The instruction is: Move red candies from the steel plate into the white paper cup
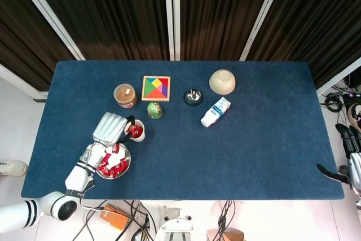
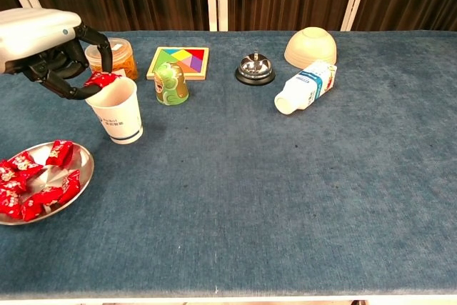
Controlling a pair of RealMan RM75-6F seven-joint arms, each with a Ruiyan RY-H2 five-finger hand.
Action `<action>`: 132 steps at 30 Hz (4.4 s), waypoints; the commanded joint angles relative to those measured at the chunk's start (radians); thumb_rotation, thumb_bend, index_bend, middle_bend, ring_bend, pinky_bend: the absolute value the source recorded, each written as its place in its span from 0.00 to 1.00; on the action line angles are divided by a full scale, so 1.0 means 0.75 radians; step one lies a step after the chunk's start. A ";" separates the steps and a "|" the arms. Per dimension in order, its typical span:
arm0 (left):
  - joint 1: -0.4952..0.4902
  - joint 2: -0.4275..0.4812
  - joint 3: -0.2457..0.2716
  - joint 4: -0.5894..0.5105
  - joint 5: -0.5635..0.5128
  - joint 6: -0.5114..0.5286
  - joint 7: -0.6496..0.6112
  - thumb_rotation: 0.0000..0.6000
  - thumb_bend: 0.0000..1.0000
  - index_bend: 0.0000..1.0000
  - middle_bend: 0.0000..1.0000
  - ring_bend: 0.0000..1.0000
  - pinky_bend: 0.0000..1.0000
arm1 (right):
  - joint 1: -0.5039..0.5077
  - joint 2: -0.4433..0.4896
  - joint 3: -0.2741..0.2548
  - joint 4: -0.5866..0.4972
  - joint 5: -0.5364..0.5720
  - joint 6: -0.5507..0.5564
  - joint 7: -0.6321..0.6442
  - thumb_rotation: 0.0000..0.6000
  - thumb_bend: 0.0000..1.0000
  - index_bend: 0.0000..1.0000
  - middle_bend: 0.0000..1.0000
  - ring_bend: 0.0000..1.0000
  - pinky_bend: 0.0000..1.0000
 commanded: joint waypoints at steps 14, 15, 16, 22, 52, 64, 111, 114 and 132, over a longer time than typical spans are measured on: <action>0.139 0.083 0.072 -0.064 0.120 0.238 -0.107 1.00 0.16 0.33 0.86 0.83 0.83 | 0.016 0.002 0.002 -0.002 -0.014 -0.015 0.008 1.00 0.20 0.02 0.16 0.10 0.17; 0.160 0.095 0.081 -0.062 0.126 0.259 -0.127 1.00 0.16 0.33 0.86 0.83 0.83 | 0.017 -0.001 0.001 0.002 -0.017 -0.015 0.011 1.00 0.20 0.02 0.16 0.10 0.17; 0.186 0.110 0.096 -0.054 0.133 0.282 -0.147 1.00 0.16 0.34 0.86 0.83 0.83 | 0.019 -0.004 -0.001 0.006 -0.021 -0.019 0.015 1.00 0.20 0.02 0.16 0.10 0.17; 0.282 0.129 0.186 -0.008 0.160 0.327 -0.186 1.00 0.17 0.38 0.85 0.82 0.83 | 0.026 -0.013 -0.003 0.017 -0.027 -0.025 0.020 1.00 0.20 0.02 0.16 0.10 0.17; 0.264 -0.127 0.228 0.315 0.203 0.131 -0.149 1.00 0.19 0.41 0.85 0.82 0.83 | 0.023 -0.005 -0.013 -0.012 -0.032 -0.019 -0.009 1.00 0.20 0.02 0.16 0.10 0.17; 0.256 -0.147 0.210 0.329 0.178 0.094 -0.138 1.00 0.21 0.43 0.85 0.82 0.83 | 0.023 -0.004 -0.013 -0.011 -0.023 -0.026 -0.010 1.00 0.20 0.02 0.16 0.10 0.17; 0.070 -0.003 -0.010 -0.012 0.196 0.051 -0.136 1.00 0.33 0.54 0.85 0.82 0.83 | -0.013 -0.005 -0.015 0.003 -0.005 0.013 0.024 1.00 0.20 0.02 0.16 0.10 0.17; 0.049 -0.013 -0.015 -0.004 0.155 0.025 -0.098 1.00 0.33 0.54 0.85 0.82 0.83 | -0.014 -0.010 -0.013 0.015 0.000 0.010 0.033 1.00 0.20 0.02 0.16 0.11 0.17; 0.019 -0.008 0.006 0.002 0.034 0.020 0.022 1.00 0.29 0.37 0.85 0.81 0.83 | -0.002 -0.015 -0.010 0.020 -0.003 -0.010 0.033 1.00 0.20 0.02 0.16 0.11 0.17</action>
